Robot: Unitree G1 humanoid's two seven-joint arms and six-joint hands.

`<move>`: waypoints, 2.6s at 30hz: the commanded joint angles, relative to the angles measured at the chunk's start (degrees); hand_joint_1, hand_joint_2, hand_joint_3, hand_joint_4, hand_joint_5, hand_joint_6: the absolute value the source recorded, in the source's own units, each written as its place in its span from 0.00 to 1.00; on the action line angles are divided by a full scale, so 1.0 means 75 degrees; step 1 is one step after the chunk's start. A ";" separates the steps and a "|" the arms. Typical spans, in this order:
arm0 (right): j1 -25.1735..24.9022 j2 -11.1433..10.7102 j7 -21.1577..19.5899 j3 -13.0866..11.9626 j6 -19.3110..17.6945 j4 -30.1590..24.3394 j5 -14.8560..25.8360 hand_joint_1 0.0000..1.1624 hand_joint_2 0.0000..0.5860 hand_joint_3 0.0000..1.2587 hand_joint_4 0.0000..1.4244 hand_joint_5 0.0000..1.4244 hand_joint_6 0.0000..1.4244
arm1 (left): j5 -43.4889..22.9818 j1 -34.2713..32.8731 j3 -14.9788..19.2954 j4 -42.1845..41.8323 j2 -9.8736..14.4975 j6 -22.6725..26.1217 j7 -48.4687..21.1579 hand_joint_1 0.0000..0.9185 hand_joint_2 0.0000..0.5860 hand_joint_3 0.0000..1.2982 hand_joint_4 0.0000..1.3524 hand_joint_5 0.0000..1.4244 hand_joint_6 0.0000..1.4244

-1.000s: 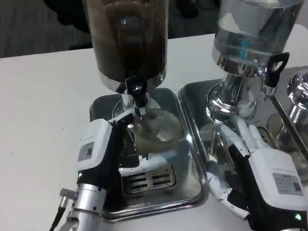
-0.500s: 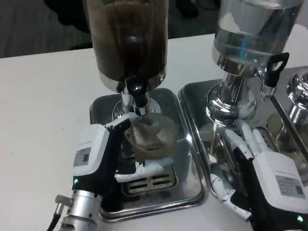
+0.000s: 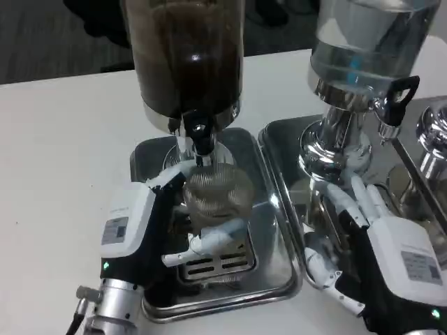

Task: Grasp the cup under the faucet to collect the drink, then remove the cup.

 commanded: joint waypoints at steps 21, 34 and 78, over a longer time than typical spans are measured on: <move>-0.0256 -0.0174 0.0034 -0.0077 -0.0162 0.0281 0.0273 0.28 0.82 0.13 0.00 0.01 0.11 | -0.0688 0.0802 0.0580 -0.0900 0.0319 -0.0572 0.0043 0.01 0.00 0.23 0.25 0.38 0.40; -0.0497 -0.0246 0.0008 -0.0125 -0.0216 0.0488 0.0438 0.28 0.82 0.13 0.00 0.01 0.11 | -0.1762 0.1918 0.1622 -0.1908 0.0715 -0.1174 -0.0676 0.00 0.02 0.24 0.26 0.37 0.37; -0.0901 -0.0126 0.0236 -0.0154 -0.1070 0.1299 0.1696 0.31 0.75 0.03 0.00 0.00 0.10 | -0.7525 0.2098 0.2738 -0.7063 0.0686 -0.0037 -0.9615 0.00 0.16 0.12 0.07 0.19 0.18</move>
